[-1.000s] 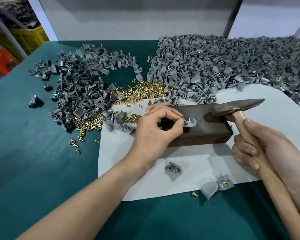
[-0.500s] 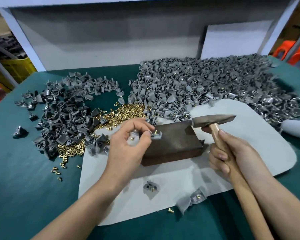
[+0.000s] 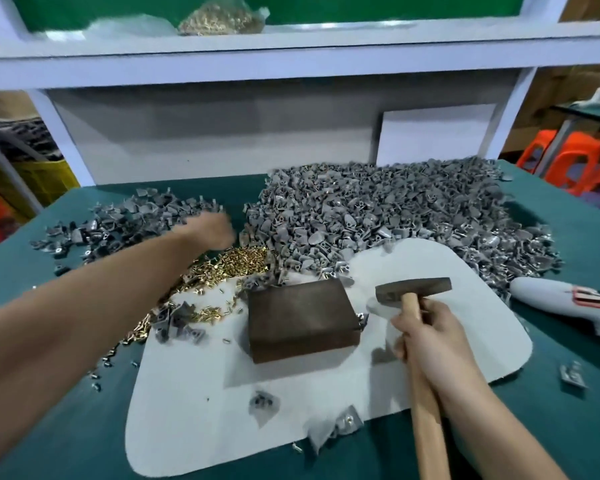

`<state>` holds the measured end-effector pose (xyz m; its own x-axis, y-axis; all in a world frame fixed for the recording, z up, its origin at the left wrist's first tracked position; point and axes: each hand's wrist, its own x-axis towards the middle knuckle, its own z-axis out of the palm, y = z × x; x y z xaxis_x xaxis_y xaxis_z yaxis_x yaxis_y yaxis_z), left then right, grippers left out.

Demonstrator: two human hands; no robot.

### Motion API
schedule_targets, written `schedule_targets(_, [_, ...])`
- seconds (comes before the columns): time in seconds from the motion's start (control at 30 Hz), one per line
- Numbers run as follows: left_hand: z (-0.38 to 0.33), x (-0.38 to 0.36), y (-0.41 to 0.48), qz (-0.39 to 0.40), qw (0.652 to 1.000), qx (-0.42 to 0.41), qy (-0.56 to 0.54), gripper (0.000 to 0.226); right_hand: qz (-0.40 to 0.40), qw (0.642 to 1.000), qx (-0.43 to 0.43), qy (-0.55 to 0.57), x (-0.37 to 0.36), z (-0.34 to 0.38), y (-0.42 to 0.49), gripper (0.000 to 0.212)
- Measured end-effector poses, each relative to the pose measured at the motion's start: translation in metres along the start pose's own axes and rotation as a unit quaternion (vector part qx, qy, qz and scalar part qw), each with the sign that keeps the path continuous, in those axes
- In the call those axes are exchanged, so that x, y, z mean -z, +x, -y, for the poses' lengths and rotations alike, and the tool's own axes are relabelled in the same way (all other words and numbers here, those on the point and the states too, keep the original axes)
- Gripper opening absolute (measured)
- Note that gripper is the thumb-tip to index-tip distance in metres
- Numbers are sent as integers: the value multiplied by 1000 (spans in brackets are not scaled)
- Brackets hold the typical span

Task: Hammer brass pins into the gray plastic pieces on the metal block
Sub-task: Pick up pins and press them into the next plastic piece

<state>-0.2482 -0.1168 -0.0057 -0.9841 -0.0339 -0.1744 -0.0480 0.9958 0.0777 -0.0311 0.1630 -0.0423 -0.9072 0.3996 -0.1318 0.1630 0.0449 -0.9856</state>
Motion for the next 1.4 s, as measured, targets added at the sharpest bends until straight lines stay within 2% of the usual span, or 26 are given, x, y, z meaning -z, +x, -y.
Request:
schedule_targets(0.07, [38, -13, 4, 3, 999, 41, 7, 32, -42, 987, 51, -147, 6, 0, 6, 38])
schedule_targets(0.13, [61, -18, 1, -27, 999, 43, 19, 24, -83, 966, 99, -223, 7, 3, 9, 44])
schedule_targets(0.23, [75, -19, 1, -79, 996, 8, 42, 21, -110, 948, 147, -259, 3, 3, 8, 44])
schedule_targets(0.33, [77, -16, -1, -96, 995, -11, 37, 18, -106, 935, 180, -287, 2, 1, 7, 45])
schedule_targets(0.57, [71, 4, -19, -77, 989, -9, -129, 19, -98, 920, 189, -329, 8, 1, 11, 41])
schedule_targets(0.67, [53, 24, -38, -115, 972, -56, -195, 28, -99, 923, 186, -323, 8, 0, 11, 39])
schedule_targets(0.73, [32, 36, -63, -111, 957, -117, -240, 34, -97, 924, 187, -319, 8, -1, 11, 37])
schedule_targets(0.9, [-26, 19, -139, -17, 909, -320, -265, 25, -96, 927, 187, -311, 8, -2, 13, 37])
schedule_targets(1.0, [-37, -11, -155, -33, 911, -330, -245, 24, -97, 929, 187, -305, 7, -2, 12, 35])
schedule_targets(1.1, [-30, -12, -147, -85, 899, -310, -298, 20, -97, 930, 186, -302, 7, -2, 11, 33])
schedule_targets(1.13, [-23, -8, -139, -118, 901, -298, -293, 19, -96, 930, 185, -303, 7, -2, 11, 33])
schedule_targets(1.2, [-4, -2, -119, -147, 933, -262, -200, 25, -94, 930, 181, -305, 8, -1, 11, 34])
schedule_targets(1.27, [16, -7, -103, -96, 968, -220, -66, 36, -91, 931, 178, -305, 9, -1, 10, 35])
schedule_targets(1.33, [30, -21, -98, -57, 978, -200, -14, 37, -89, 931, 176, -307, 8, 0, 9, 35])
schedule_targets(1.4, [36, -31, -97, -99, 970, -221, -26, 24, -88, 930, 175, -310, 8, 1, 8, 36])
